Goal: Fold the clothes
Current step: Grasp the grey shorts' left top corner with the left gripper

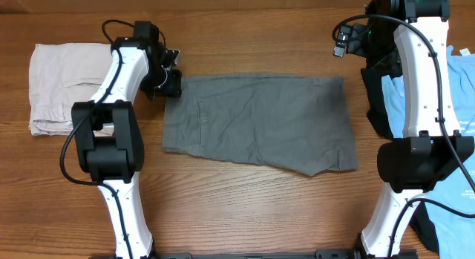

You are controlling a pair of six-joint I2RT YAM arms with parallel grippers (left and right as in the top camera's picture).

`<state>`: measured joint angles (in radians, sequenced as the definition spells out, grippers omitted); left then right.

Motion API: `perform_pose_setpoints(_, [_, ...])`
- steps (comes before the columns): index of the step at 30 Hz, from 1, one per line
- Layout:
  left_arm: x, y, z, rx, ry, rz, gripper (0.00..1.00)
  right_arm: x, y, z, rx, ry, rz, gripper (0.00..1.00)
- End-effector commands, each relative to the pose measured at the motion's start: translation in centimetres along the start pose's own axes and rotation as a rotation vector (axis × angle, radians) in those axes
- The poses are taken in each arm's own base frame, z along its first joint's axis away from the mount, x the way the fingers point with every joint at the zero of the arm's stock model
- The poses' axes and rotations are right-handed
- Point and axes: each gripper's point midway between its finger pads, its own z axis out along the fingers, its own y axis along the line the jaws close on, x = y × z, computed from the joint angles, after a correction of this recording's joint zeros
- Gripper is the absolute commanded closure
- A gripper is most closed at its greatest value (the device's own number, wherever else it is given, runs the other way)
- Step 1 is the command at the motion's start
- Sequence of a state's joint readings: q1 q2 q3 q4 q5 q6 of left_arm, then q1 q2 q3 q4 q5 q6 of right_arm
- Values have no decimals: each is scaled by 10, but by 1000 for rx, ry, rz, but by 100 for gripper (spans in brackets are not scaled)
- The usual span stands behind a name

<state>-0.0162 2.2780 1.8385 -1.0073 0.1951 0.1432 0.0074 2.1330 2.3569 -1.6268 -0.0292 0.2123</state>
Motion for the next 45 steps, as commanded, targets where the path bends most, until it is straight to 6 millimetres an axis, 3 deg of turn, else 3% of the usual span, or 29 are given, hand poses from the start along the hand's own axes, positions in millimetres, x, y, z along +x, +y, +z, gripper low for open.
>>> perform_pose_setpoints(1, [-5, -24, -24, 16, -40, 24, 73, -1, 2, -1, -4, -7, -2, 0])
perform_pose_setpoints(4, [-3, -35, -22, 20, -28, 44, 82, -1, 2, -1, -4, -7, -2, 0])
perform_pose_setpoints(10, [2, -58, -18, 23, 2, 87, 85, -1, 2, -1, -4, -7, -2, 0])
perform_pose_setpoints(13, [7, -64, -16, -8, 24, 106, 92, -1, 2, -1, -4, -7, -2, 0])
perform_pose_setpoints(17, [12, -62, -15, -59, 49, 108, 96, -1, 2, -1, -4, -7, -2, 0])
perform_pose_setpoints(28, [11, -49, -16, -137, 41, 22, 96, -1, 2, -1, -4, -7, -2, 0])
perform_pose_setpoints(41, [8, -49, -16, -136, 32, 23, 96, -9, 3, -1, -5, -40, -7, 0])
perform_pose_setpoints(45, [8, -49, -16, -136, 32, 23, 96, -6, 4, 2, -13, -22, -171, 0])
